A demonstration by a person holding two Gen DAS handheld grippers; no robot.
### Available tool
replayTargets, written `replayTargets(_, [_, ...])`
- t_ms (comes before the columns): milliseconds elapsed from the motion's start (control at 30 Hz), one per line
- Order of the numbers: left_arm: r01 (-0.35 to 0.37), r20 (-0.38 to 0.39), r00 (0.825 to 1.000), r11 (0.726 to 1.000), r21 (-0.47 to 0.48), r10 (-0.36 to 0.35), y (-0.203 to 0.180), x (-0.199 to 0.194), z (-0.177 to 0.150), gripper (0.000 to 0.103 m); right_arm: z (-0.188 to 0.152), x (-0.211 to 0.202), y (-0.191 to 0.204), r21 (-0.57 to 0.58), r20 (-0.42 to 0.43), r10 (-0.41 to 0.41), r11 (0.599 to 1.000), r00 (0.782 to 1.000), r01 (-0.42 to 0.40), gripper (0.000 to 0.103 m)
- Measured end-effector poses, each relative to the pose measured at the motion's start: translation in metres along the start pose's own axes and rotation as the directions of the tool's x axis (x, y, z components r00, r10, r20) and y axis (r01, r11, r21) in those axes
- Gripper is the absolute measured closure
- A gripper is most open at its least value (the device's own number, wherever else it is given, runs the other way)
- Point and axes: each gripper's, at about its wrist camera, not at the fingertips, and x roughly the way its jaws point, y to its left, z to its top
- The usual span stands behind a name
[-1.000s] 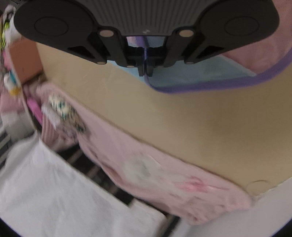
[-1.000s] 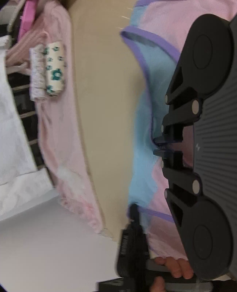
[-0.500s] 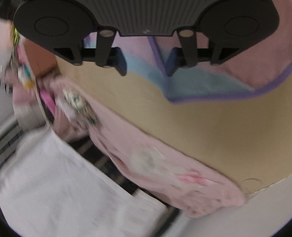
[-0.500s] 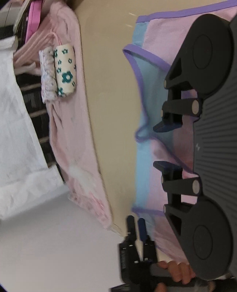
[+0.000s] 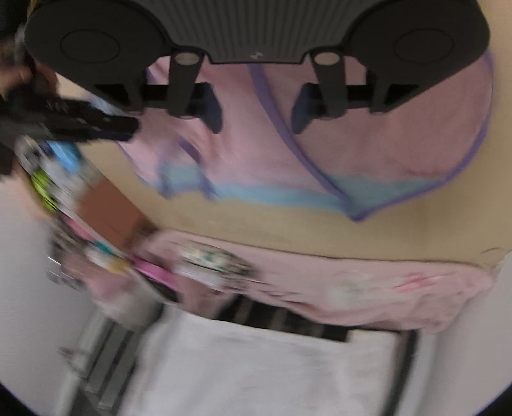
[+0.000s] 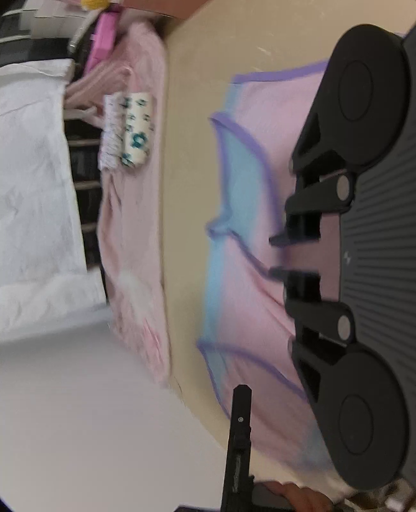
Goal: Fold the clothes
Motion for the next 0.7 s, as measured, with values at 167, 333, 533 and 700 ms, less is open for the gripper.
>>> replayTargets(167, [0.067,-0.066,0.996,0.99,0.127,-0.059,-0.022,-0.02,-0.056,0.058,-0.037,-0.025,0.023,0.032,-0.009,0.097,0.995,0.995,-0.096,0.067])
replayTargets(333, [0.044,-0.083,0.996,0.998,0.033,-0.042,-0.005,-0.019,-0.065,0.099,-0.052,-0.008,0.047,-0.049,-0.057,0.033,0.998,0.998,-0.035,0.076])
replayTargets(533, [0.054,-0.031,0.998,0.997,0.057,-0.052,0.01,-0.025,-0.049,0.102,-0.051,-0.021,0.041,0.018,0.003,-0.003,1.0,1.0,0.003,0.099])
replayTargets(700, [0.086,-0.027,0.996,0.991,0.099,-0.084,0.024,-0.036,-0.047,0.088,-0.051,-0.019,0.039,0.004,-0.027,-0.056,0.998,0.998,0.056,0.095])
